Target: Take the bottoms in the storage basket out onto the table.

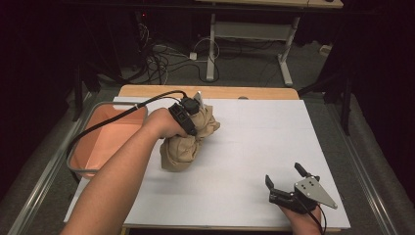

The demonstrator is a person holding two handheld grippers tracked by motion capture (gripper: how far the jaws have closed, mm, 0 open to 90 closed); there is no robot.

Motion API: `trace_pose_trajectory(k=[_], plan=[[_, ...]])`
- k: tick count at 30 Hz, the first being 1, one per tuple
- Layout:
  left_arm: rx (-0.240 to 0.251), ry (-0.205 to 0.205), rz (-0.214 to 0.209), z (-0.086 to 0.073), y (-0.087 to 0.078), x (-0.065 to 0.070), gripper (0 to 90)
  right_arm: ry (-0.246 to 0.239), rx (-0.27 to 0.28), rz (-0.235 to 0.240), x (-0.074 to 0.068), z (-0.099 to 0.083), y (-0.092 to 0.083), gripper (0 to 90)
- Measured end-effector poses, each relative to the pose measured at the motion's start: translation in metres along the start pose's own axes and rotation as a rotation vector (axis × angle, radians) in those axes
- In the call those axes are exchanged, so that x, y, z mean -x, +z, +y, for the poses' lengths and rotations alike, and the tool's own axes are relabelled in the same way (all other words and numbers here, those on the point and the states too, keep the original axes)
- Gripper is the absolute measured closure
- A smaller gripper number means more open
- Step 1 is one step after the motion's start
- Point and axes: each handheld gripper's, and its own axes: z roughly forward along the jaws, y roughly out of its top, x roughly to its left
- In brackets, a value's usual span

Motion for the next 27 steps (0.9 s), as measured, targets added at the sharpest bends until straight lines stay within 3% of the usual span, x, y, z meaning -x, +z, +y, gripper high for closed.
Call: trace_pose_trajectory(k=[8, 16, 27], plan=[[0.037, -0.033, -0.025, 0.001, 0.023, -0.001, 62.7, 0.003, -0.003, -0.001, 0.0, 0.0, 0.0, 0.4], [0.072, -0.02, -0.038, 0.002, 0.037, 0.002, 61.6, 0.004, -0.004, 0.0, -0.001, -0.001, 0.0, 0.4], [0.199, -0.027, -0.061, 0.001, 0.056, 0.008, 55.2, 0.003, -0.001, -0.001, -0.001, -0.001, -0.001, 0.4]])
